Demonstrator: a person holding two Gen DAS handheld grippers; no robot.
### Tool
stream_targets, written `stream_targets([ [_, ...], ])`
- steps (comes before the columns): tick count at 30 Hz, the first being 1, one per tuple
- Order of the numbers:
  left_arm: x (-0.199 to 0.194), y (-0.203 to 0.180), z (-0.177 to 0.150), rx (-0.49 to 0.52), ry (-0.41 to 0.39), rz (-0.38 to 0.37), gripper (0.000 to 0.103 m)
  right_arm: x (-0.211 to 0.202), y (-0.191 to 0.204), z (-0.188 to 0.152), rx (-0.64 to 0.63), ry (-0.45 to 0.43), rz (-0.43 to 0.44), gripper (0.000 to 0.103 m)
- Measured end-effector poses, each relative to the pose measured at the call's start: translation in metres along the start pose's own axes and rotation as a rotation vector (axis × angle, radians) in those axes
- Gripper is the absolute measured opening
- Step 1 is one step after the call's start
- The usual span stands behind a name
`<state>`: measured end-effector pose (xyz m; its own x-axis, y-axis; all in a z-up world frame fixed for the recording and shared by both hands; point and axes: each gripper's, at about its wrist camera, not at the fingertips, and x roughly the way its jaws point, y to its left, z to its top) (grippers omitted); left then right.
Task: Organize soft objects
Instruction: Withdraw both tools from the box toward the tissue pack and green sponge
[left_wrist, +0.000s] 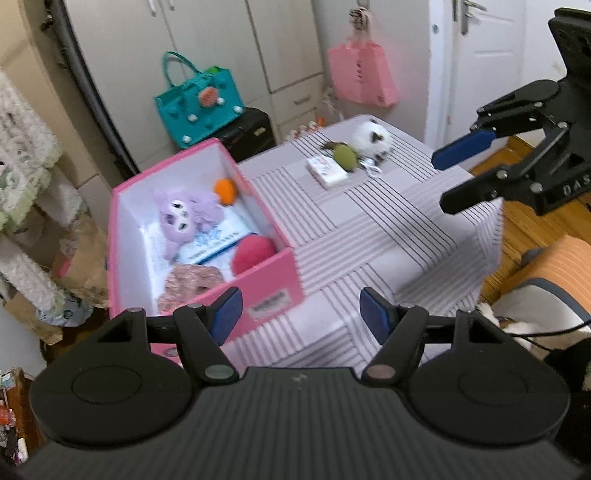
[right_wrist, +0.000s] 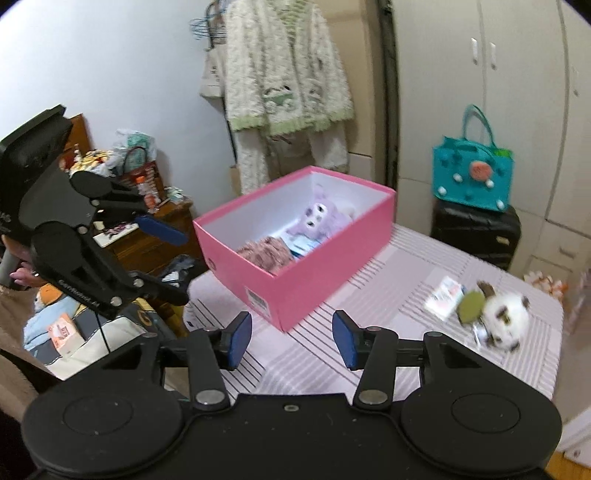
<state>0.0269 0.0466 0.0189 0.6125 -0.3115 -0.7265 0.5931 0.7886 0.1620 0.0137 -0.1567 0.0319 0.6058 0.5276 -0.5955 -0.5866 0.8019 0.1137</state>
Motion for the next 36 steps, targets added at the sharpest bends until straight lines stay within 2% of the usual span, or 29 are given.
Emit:
stream_targets([
  [6,0.022,-0.012,0.0,0.0,0.034,-0.045,0.069,0.002,-0.017,-0.025,0.055,0.02,-0.031,0.056],
  [11,0.037,-0.022,0.001,-0.005,0.031,-0.074,0.069,0.008,-0.026,-0.043,0.062,0.033,-0.058,0.057],
  [21,0.064,-0.038,0.016,-0.031,-0.074,-0.124,0.069,0.026,-0.048,-0.069,0.041,-0.011,-0.128,0.057],
  [26,0.082,-0.04,0.025,-0.061,-0.129,-0.096,0.069,0.035,-0.06,-0.078,0.03,-0.05,-0.181,0.057],
  [34,0.118,-0.041,0.04,-0.122,-0.17,-0.089,0.069,0.049,-0.086,-0.085,0.063,-0.162,-0.276,0.057],
  [36,0.125,-0.041,0.044,-0.133,-0.183,-0.083,0.069,0.054,-0.094,-0.084,0.072,-0.169,-0.293,0.061],
])
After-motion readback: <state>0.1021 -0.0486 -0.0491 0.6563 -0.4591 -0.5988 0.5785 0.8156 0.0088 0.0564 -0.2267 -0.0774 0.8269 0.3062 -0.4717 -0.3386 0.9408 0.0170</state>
